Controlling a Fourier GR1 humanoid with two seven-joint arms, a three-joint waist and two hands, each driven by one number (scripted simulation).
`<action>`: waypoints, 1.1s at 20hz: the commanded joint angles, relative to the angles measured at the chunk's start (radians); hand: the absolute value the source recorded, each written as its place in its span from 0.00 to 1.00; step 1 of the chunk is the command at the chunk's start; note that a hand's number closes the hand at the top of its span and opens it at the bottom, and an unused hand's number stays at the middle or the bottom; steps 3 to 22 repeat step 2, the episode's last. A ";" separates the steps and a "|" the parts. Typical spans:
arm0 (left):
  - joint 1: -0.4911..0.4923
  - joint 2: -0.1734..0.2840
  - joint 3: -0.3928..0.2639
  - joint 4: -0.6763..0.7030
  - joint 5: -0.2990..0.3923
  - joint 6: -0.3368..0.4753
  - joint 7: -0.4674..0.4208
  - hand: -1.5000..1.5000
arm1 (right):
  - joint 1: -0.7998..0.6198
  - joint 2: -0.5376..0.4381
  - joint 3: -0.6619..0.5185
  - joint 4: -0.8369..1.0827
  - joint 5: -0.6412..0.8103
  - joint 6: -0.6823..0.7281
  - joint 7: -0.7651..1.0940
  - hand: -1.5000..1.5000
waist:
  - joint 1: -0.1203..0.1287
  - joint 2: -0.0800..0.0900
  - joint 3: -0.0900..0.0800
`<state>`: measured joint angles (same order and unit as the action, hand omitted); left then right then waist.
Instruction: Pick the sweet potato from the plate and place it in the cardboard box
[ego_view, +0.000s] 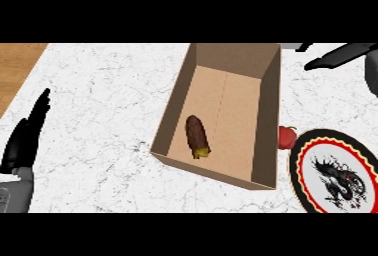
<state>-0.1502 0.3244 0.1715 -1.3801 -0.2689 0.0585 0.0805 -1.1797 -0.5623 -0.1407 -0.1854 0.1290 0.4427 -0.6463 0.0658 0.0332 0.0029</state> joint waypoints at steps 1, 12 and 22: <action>-0.016 -0.031 -0.030 -0.019 -0.019 0.017 0.018 0.50 | 0.032 -0.087 0.034 0.013 0.045 0.089 -0.069 0.00 | 0.010 0.005 0.001; 0.001 -0.018 -0.023 -0.012 -0.019 0.010 0.001 0.50 | 0.061 -0.114 0.034 0.017 0.048 0.104 -0.096 0.00 | 0.010 0.006 0.002; 0.001 -0.018 -0.023 -0.012 -0.019 0.010 0.001 0.50 | 0.061 -0.114 0.034 0.017 0.048 0.104 -0.096 0.00 | 0.010 0.006 0.002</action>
